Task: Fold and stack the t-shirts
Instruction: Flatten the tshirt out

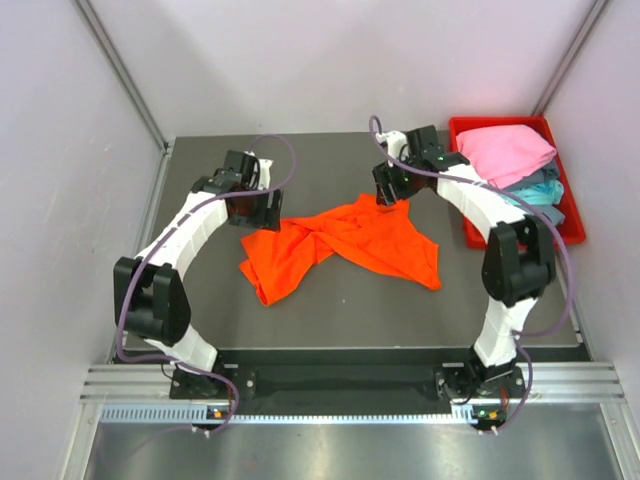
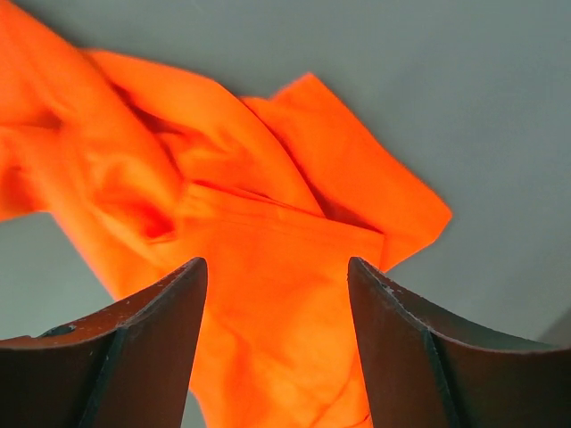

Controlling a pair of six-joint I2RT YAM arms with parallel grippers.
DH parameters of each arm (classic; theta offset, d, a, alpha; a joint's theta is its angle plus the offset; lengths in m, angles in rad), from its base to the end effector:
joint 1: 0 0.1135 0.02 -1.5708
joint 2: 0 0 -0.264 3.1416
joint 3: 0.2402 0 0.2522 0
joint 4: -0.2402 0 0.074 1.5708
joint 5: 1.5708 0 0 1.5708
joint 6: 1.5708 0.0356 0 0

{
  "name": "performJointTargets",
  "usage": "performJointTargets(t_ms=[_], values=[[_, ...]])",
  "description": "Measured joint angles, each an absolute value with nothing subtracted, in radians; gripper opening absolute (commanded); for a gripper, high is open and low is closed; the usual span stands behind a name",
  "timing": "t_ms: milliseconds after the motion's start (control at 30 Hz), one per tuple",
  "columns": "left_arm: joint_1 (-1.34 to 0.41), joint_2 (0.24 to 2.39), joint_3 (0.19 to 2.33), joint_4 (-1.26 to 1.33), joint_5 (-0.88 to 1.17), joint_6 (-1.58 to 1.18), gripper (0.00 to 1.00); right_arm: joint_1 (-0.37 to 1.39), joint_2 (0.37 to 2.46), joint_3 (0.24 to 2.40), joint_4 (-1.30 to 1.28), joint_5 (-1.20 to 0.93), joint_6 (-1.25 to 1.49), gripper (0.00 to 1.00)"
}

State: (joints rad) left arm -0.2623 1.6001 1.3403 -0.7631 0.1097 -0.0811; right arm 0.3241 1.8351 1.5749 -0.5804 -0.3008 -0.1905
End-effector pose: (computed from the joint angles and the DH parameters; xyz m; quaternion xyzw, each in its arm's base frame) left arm 0.3243 -0.0911 0.2791 0.1017 0.9560 -0.0982 0.2571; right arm 0.3883 0.1416 0.2828 -0.2867 0.8795 0.1632 0.3429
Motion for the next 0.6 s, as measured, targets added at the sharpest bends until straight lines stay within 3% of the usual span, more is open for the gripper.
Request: performJointTargets(t_ms=[433,600], values=[[-0.178,1.600,1.340,-0.759,0.087,-0.078,0.77,0.134,1.918,1.542,-0.600,-0.303,-0.152,0.59],[-0.178,1.600,1.341,-0.759,0.089,-0.078,0.77,0.117,1.945,1.539,-0.622,-0.365,-0.146,0.52]])
